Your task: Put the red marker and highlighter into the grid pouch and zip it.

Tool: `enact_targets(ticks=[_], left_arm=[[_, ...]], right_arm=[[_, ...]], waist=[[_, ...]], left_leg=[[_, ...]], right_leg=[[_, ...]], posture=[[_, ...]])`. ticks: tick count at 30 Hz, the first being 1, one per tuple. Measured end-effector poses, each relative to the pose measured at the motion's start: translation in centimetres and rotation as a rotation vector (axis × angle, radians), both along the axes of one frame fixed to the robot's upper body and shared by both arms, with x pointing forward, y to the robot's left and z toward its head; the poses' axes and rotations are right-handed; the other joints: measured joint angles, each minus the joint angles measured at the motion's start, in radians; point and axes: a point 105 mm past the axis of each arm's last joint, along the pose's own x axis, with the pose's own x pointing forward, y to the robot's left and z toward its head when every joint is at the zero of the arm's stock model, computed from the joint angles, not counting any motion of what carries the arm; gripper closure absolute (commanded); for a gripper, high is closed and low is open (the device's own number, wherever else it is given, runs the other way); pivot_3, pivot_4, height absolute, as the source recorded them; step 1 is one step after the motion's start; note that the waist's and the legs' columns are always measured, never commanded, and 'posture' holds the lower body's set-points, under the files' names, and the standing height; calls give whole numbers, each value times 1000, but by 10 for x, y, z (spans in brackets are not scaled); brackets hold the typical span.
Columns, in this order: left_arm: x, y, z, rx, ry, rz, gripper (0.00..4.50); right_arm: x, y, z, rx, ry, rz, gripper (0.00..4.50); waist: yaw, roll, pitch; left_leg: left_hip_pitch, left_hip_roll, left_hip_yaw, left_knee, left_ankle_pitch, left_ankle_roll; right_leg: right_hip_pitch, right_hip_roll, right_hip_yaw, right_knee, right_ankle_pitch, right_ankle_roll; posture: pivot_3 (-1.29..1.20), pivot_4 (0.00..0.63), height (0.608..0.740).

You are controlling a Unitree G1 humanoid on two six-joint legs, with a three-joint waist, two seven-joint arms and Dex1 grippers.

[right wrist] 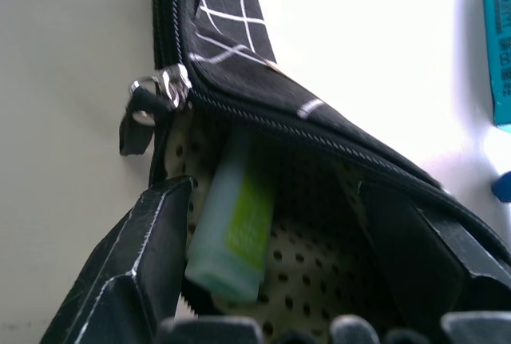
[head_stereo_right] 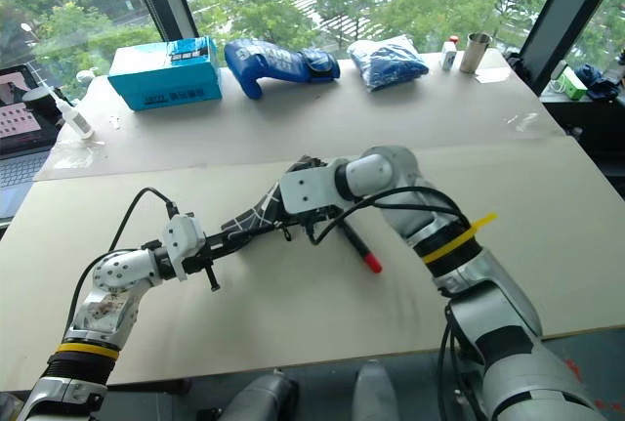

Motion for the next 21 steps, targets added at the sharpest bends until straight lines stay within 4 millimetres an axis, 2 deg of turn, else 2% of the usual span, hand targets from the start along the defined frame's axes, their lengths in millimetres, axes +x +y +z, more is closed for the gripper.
enact_targets(ticks=[5, 7, 9, 13, 16, 18, 21], left_arm=[[4, 3, 10, -76, -2, 47, 4500], [4, 4, 13, -93, 0, 58, 4500], [4, 7, 13, -106, 6, 73, 4500], [3, 7, 15, -109, 2, 81, 4500], [3, 8, 15, -112, 1, 86, 4500], [3, 8, 15, -112, 2, 87, 4500], [2, 8, 14, -112, 5, 88, 4500]], right_arm=[[7, -49, 37, 134, 56, -121, 764], [4, -73, 42, 190, 121, -180, 764], [0, -88, 37, 250, 217, -250, 764], [-11, -94, 19, 334, 419, -379, 764], [-30, -77, 5, 414, 583, -432, 764], [-39, -67, -4, 433, 634, -466, 764], [-37, -68, -15, 447, 647, -570, 764]], waist=[[1, 0, 0], [3, 0, 0], [2, 0, 0], [-1, 0, 0], [1, 0, 0], [6, 0, 0], [20, 0, 0]], left_leg=[[0, 0, 0, 0, 0, 0], [0, 1, 0, 0, -1, 1], [0, 1, 1, 0, -1, 2], [0, 2, 2, 0, -2, 2], [0, 2, 3, 0, -2, 2], [0, 1, 3, 1, -2, 2], [-1, 0, 3, 4, -3, 3]], right_leg=[[0, 0, 0, 0, 0, 0], [1, 0, 0, -1, 0, 0], [1, 0, 0, -1, 0, 0], [0, 0, 0, 0, 0, 0], [0, 0, 1, 0, 0, 0], [0, -1, 1, 0, 0, 0], [1, -2, 0, 0, 0, 0]], posture=[[0, 150, 740], [0, 150, 740], [0, 150, 740], [0, 150, 740], [0, 150, 740], [0, 150, 740], [0, 150, 740]])
